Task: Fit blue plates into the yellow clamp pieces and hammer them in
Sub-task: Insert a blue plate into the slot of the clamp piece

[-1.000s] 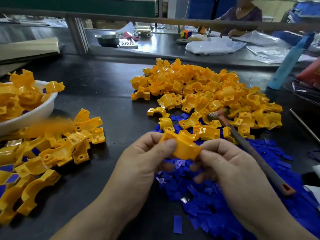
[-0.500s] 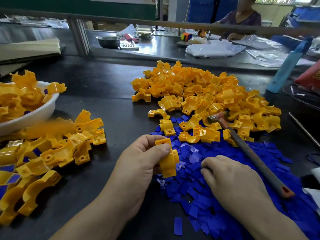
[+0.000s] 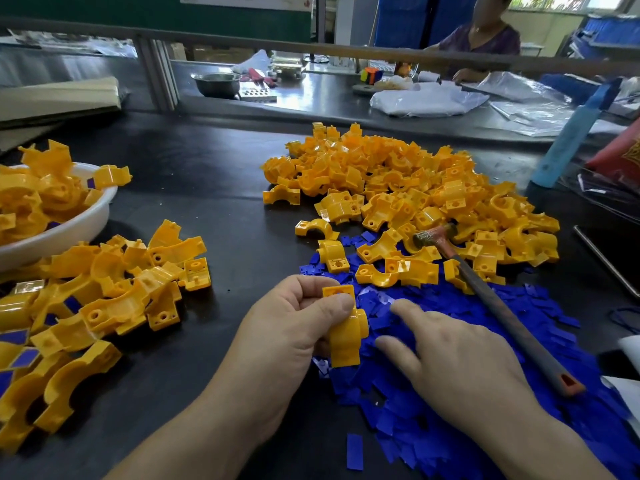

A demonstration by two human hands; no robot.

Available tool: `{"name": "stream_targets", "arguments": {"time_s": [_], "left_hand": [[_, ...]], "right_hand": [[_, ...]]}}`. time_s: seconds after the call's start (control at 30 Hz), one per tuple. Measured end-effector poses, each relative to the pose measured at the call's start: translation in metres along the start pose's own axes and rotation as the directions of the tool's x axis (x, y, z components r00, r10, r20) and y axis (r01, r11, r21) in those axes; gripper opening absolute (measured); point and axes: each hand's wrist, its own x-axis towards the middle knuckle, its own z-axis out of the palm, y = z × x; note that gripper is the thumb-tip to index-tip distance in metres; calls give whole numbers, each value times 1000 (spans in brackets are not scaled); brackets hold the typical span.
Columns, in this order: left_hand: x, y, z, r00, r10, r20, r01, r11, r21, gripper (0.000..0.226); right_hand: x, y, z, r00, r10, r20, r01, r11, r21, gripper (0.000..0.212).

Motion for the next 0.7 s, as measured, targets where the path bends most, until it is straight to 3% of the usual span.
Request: {"name": "stream_targets", "arguments": {"time_s": [0.13,0.33,0.47,0.57,0.7], "left_hand": [[-1,0,-1,1000,-4,-12,4,1000,14,46],[-2,1,-1,1000,0,-1,0,1000,27,45],[-2,1,0,1000,25,18,-26,997,79,61],[-2,0,-1,999,47,21,-49,989,136,67],[-7,-3,0,990,70,124,-91,980,175,45]], "right_hand": [[3,-11,5,998,-64,13,64,998,-12,31],[1,-2,6,997,-30,-77,32,999,16,23],[2,2,-2,990,43,-133,-6,964,267,25],[-3,-2,-14,990,60,-131,35,786,617,22],[-9,-14,-29,997,-14,-72,71,447,892,10]]}}
